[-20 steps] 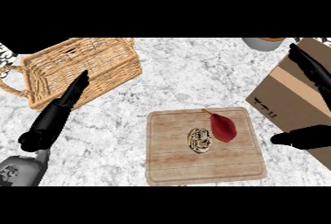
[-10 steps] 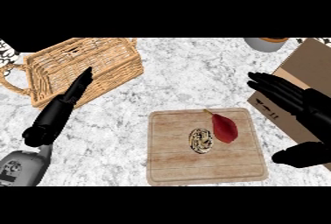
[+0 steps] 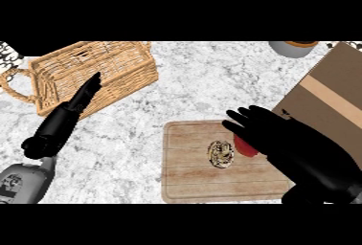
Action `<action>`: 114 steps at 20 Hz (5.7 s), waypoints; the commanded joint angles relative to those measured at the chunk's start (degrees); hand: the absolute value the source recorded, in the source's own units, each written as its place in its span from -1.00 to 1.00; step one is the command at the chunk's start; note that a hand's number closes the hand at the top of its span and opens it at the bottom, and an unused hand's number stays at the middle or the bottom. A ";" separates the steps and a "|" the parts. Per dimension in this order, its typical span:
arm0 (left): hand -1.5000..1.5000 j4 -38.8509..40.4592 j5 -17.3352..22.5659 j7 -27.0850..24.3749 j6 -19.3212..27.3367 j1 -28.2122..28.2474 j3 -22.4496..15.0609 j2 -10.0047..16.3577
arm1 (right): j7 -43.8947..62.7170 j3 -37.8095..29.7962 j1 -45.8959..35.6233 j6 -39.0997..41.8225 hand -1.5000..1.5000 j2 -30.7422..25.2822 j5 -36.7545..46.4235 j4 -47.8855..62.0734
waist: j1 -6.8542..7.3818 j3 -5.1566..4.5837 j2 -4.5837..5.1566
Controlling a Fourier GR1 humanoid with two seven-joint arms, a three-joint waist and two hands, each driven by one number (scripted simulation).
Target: Pick the cupcake from the cutting board and place it in the cardboard box
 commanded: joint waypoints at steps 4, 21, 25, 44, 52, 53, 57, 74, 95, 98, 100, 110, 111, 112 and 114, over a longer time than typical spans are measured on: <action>0.00 0.32 -0.68 -2.48 -1.47 1.57 2.31 -0.41 | 20.19 8.02 -3.08 11.35 -1.00 10.41 2.25 -4.48 | -0.30 0.05 -0.01; 0.00 1.55 -7.58 -0.74 -3.51 -0.48 4.34 -6.84 | 16.06 8.68 -1.17 10.99 -1.00 22.58 19.06 7.55 | -0.45 0.12 0.16; 0.00 -3.06 -4.29 3.30 -7.66 0.40 8.17 -4.16 | 19.56 13.73 -0.05 10.72 -1.00 28.39 24.72 9.96 | -0.29 0.12 0.10; 0.00 -4.80 -9.64 4.71 -8.94 0.35 9.47 -10.60 | 2.34 8.80 3.28 1.48 -1.00 30.59 37.29 28.42 | -0.20 0.14 0.12; 0.00 1.91 -10.73 1.82 -10.20 -3.38 12.32 -11.62 | -1.05 4.01 3.56 1.69 -1.00 29.14 41.38 29.75 | -0.45 0.13 0.16; 0.00 4.09 -13.48 -3.22 -8.43 0.04 10.82 -13.17 | -1.92 3.86 5.46 1.76 -1.00 28.49 41.09 28.18 | -0.48 0.12 0.16; 0.00 -2.52 -12.36 2.42 -10.90 0.67 12.33 -11.63 | -2.58 4.80 6.73 1.09 -1.00 31.83 43.20 31.30 | -0.32 0.13 0.12; 0.00 -1.09 -13.67 1.49 -11.38 0.36 12.33 -13.37 | -19.64 3.97 3.98 -23.15 1.00 32.36 49.14 38.98 | -0.31 0.14 0.19; 0.00 -0.98 -12.91 1.58 -12.33 -0.71 15.02 -12.43 | -5.58 -25.96 3.92 -14.39 1.00 32.08 34.64 6.53 | -1.17 0.12 0.05; 0.00 -1.39 -13.01 0.55 -13.33 1.20 14.40 -12.15 | -1.60 -34.34 -0.94 -11.59 1.00 30.67 31.00 4.99 | -0.87 0.11 0.04; 0.00 -1.30 -13.40 -0.68 -12.91 1.59 14.96 -11.87 | -2.99 -37.97 -2.43 -17.08 1.00 30.10 31.37 12.15 | -0.19 0.14 0.30; 0.00 -2.43 -13.02 1.54 -13.65 0.43 14.44 -12.94 | -7.54 -49.83 -9.34 -13.45 1.00 13.89 27.65 28.06 | -0.18 0.12 0.23; 0.00 -0.12 -13.41 1.89 -13.33 -2.13 13.91 -13.66 | -11.63 -49.45 -7.05 -15.62 1.00 13.96 27.77 32.72 | -0.27 0.14 0.41; 0.00 -1.72 -13.21 0.70 -13.93 0.51 14.95 -12.31 | -9.89 -50.10 -8.03 -10.78 1.00 11.64 26.40 31.15 | -0.25 0.12 0.21; 0.00 -2.99 -13.13 2.02 -13.97 0.53 14.08 -12.91 | -13.12 -51.84 -10.24 -10.02 1.00 7.83 26.29 42.43 | 0.71 0.16 0.53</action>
